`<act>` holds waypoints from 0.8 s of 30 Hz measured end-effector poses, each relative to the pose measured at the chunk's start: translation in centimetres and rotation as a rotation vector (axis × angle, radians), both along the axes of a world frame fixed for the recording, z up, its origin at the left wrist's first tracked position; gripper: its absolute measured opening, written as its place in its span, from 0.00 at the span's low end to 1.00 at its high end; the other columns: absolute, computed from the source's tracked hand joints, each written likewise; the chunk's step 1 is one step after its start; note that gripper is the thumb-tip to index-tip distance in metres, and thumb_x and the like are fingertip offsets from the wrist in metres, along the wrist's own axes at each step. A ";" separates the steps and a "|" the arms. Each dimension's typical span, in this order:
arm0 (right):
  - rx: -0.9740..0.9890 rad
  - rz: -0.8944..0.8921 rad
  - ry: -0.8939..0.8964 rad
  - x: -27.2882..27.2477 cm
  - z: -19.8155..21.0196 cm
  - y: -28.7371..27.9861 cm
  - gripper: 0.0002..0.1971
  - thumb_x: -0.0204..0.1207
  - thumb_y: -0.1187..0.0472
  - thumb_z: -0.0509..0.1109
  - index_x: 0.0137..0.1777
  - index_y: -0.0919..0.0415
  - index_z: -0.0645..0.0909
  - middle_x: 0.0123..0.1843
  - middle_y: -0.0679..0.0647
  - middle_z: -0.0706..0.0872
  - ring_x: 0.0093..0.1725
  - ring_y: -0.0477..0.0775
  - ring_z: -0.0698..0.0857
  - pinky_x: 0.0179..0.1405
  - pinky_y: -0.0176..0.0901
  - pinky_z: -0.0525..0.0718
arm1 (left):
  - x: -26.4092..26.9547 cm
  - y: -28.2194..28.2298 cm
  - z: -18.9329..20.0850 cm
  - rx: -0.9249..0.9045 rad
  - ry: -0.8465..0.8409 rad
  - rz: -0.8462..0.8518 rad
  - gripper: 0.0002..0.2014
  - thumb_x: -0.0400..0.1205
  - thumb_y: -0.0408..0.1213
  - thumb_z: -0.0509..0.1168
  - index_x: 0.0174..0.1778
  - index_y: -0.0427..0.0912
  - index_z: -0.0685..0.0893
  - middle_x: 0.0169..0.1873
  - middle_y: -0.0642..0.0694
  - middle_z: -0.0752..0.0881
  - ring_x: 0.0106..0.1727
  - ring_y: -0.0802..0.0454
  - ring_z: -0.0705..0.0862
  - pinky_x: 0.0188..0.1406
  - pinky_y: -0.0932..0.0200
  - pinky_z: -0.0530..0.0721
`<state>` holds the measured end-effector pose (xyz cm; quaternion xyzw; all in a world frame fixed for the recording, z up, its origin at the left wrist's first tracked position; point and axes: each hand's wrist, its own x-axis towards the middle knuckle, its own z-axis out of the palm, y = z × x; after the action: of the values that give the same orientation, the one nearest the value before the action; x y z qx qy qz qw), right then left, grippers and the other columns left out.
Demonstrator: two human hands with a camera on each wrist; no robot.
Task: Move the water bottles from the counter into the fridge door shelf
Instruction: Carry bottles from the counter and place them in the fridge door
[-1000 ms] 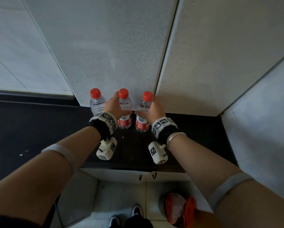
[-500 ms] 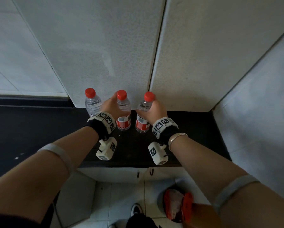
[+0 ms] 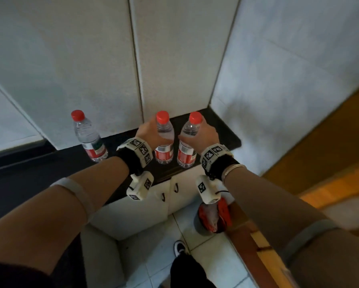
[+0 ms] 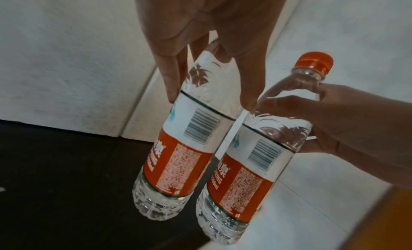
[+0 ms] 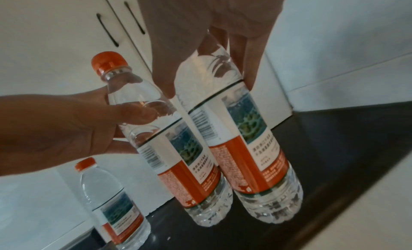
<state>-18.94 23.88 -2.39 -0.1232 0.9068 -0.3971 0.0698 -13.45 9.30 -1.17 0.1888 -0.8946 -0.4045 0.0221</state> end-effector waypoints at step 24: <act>0.056 -0.999 -0.052 24.9 0.9 40.3 0.35 0.64 0.48 0.79 0.69 0.54 0.69 0.61 0.57 0.86 0.59 0.59 0.85 0.57 0.52 0.85 | 8.8 41.5 -1.8 0.017 -0.033 -1.090 0.28 0.63 0.42 0.80 0.57 0.43 0.79 0.53 0.49 0.87 0.55 0.48 0.85 0.61 0.47 0.82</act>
<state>5.92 64.19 -1.47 0.3382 0.8633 -0.3603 -0.1029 -4.65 50.80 -3.02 -0.2959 -0.8597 -0.3616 -0.2063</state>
